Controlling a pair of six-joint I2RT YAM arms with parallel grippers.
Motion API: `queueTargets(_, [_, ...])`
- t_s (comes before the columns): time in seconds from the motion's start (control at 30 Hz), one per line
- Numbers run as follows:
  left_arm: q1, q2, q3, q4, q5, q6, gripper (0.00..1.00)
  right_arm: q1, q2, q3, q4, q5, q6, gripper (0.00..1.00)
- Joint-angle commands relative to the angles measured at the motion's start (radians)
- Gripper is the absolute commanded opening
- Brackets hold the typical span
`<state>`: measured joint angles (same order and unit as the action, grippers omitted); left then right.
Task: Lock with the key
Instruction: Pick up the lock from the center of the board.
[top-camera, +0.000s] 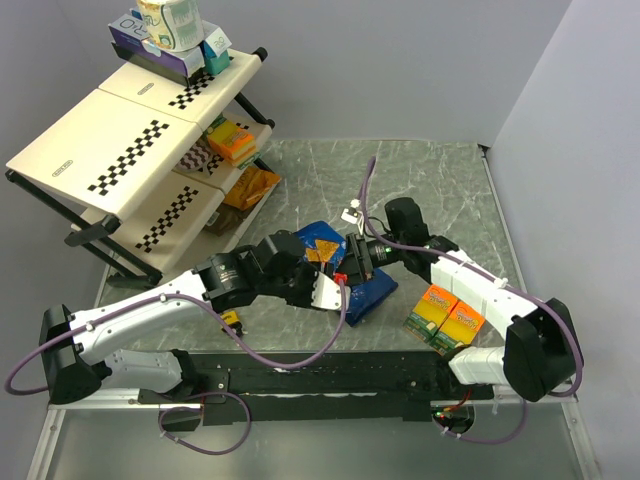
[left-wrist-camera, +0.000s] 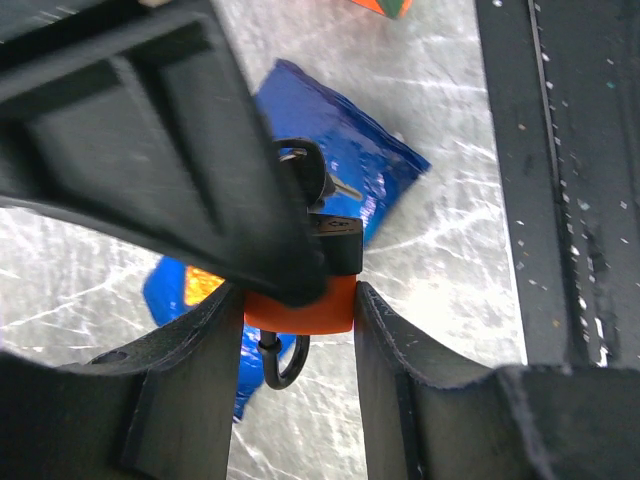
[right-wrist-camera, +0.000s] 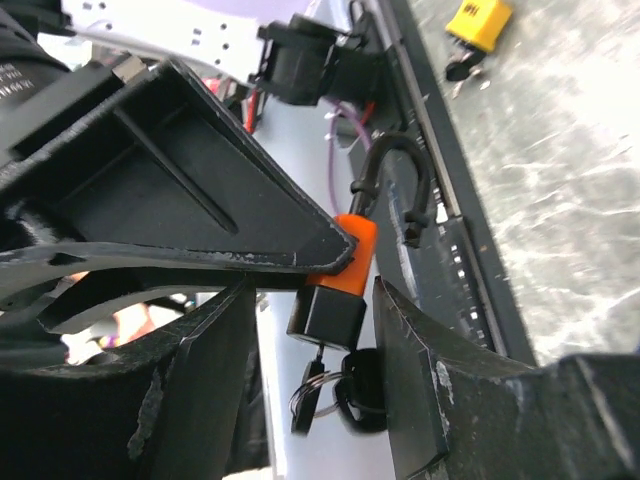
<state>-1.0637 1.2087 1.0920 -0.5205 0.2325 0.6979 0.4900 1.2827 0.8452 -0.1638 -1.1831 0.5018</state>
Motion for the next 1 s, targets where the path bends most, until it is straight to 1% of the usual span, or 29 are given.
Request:
queueTargets(0.0, [-0.007, -0.037, -0.003, 0.103, -0.016, 0.023, 0.17, 0.007, 0.003, -0.012, 0.061, -0.07, 0.037, 0.59])
queueTargets(0.1, [-0.007, -0.043, -0.006, 0.105, -0.018, 0.026, 0.17, 0.005, -0.008, -0.002, 0.009, -0.061, -0.002, 0.58])
queueTargets(0.23, [-0.007, -0.038, 0.006, 0.106, -0.018, 0.015, 0.18, 0.004, -0.008, -0.012, 0.046, -0.043, 0.036, 0.55])
queueTargets(0.3, [-0.007, -0.034, 0.012, 0.111, -0.021, 0.014, 0.18, 0.005, 0.007, -0.008, 0.073, -0.038, 0.069, 0.49])
queueTargets(0.33, [-0.008, -0.032, 0.014, 0.114, -0.022, 0.014, 0.18, 0.004, 0.012, -0.005, 0.073, -0.036, 0.072, 0.45])
queueTargets(0.4, [-0.007, -0.026, 0.017, 0.114, -0.032, 0.018, 0.18, 0.004, 0.024, 0.005, 0.075, -0.042, 0.084, 0.39])
queueTargets(0.5, [-0.008, -0.024, 0.014, 0.119, -0.05, 0.023, 0.19, 0.002, 0.03, 0.009, 0.072, -0.043, 0.089, 0.28])
queueTargets(0.53, [-0.009, -0.024, 0.014, 0.119, -0.055, 0.028, 0.19, 0.002, 0.03, 0.011, 0.075, -0.043, 0.089, 0.19])
queueTargets(0.6, [-0.01, -0.026, 0.009, 0.114, -0.061, 0.031, 0.23, -0.005, 0.029, 0.008, 0.075, -0.039, 0.09, 0.1])
queueTargets(0.63, [-0.009, -0.028, 0.009, 0.102, -0.064, 0.034, 0.25, -0.011, 0.029, 0.008, 0.07, -0.036, 0.089, 0.0])
queueTargets(0.73, [-0.009, -0.034, 0.016, 0.068, -0.065, 0.04, 0.4, -0.042, 0.026, 0.014, 0.06, -0.036, 0.081, 0.0])
queueTargets(0.77, [-0.009, -0.035, 0.019, 0.039, -0.076, 0.037, 0.6, -0.05, 0.024, 0.012, 0.064, -0.039, 0.084, 0.0])
queueTargets(0.87, [-0.002, -0.034, 0.058, -0.048, -0.084, -0.012, 0.87, -0.083, -0.008, 0.0, 0.084, -0.052, 0.083, 0.0])
queueTargets(0.9, [0.023, -0.035, 0.069, -0.073, -0.056, -0.018, 0.99, -0.09, -0.016, -0.001, 0.081, -0.056, 0.072, 0.0])
queueTargets(0.93, [0.04, -0.041, 0.078, -0.091, -0.026, -0.035, 0.99, -0.1, -0.023, -0.003, 0.076, -0.07, 0.06, 0.0])
queueTargets(0.97, [0.063, -0.049, 0.092, -0.113, 0.041, -0.044, 0.96, -0.103, -0.042, 0.005, 0.045, -0.073, 0.017, 0.0])
